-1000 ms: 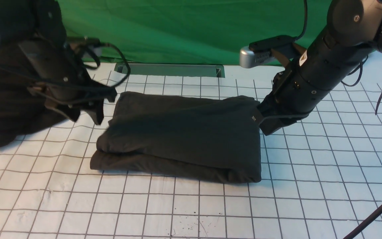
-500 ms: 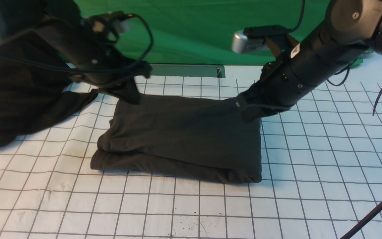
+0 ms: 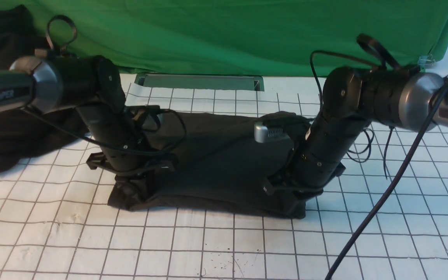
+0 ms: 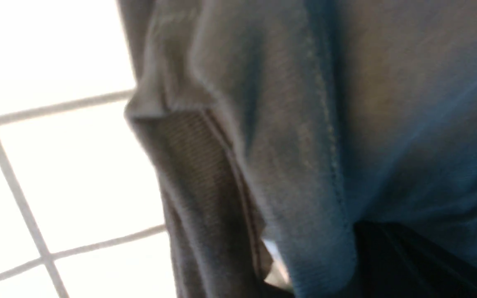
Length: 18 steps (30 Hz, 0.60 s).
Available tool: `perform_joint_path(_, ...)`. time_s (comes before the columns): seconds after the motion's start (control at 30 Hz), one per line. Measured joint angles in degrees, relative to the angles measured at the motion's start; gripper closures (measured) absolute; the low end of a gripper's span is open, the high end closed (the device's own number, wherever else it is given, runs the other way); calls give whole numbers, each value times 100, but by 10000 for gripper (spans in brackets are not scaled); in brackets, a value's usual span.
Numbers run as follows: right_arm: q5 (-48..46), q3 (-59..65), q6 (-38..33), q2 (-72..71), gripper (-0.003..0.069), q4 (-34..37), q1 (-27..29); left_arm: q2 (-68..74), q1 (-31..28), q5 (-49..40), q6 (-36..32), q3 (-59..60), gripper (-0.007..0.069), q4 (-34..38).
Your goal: Fold a long-sleeved shirt over a white checkered tablecloth.
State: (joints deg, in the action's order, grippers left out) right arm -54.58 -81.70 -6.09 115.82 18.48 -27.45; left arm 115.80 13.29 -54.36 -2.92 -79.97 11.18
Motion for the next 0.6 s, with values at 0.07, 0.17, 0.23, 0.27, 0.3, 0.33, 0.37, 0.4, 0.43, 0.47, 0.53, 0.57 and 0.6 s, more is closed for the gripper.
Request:
perform_joint_path(0.07, -9, 107, 53, -13, 659, -79, 0, -62, 0, 34, 0, 51, 631, -12)
perform_joint_path(0.17, -108, 160, 83, -123, 659, -196, 0, -251, 0, 29, 0, 107, 631, -64)
perform_joint_path(0.23, -136, 186, 120, -261, 659, -269, 0, -417, 0, 48, 10, 119, 631, -89)
perform_joint_path(0.27, -145, 199, 148, -382, 659, -298, 0, -592, 0, 92, 27, 119, 630, -99)
perform_joint_path(0.3, -144, 197, 173, -496, 659, -313, 0, -716, 0, 123, 73, 119, 630, -99)
perform_joint_path(0.33, -130, 197, 184, -590, 659, -321, 0, -842, 0, 179, 121, 119, 630, -91)
perform_joint_path(0.37, -102, 197, 186, -752, 659, -327, 0, -961, 0, 219, 140, 119, 630, -52)
perform_joint_path(0.4, -40, 197, 191, -916, 659, -327, 0, -1067, 0, 289, 148, 119, 630, 22)
perform_joint_path(0.43, 50, 197, 191, -1061, 659, -327, 0, -1182, 13, 378, 137, 119, 630, 149)
perform_joint_path(0.47, 216, 191, 191, -1217, 659, -327, 0, -1306, 56, 527, 55, 119, 630, 434)
perform_joint_path(0.53, 389, 134, 191, -1298, 659, -327, 0, -1332, 234, 829, -139, 119, 630, 921)
perform_joint_path(0.57, 434, 134, 193, -1274, 659, -327, 0, -1294, 316, 941, -189, 119, 630, 1005)
perform_joint_path(0.6, 454, 134, 193, -1251, 659, -327, 0, -1252, 399, 998, -204, 119, 630, 1057)
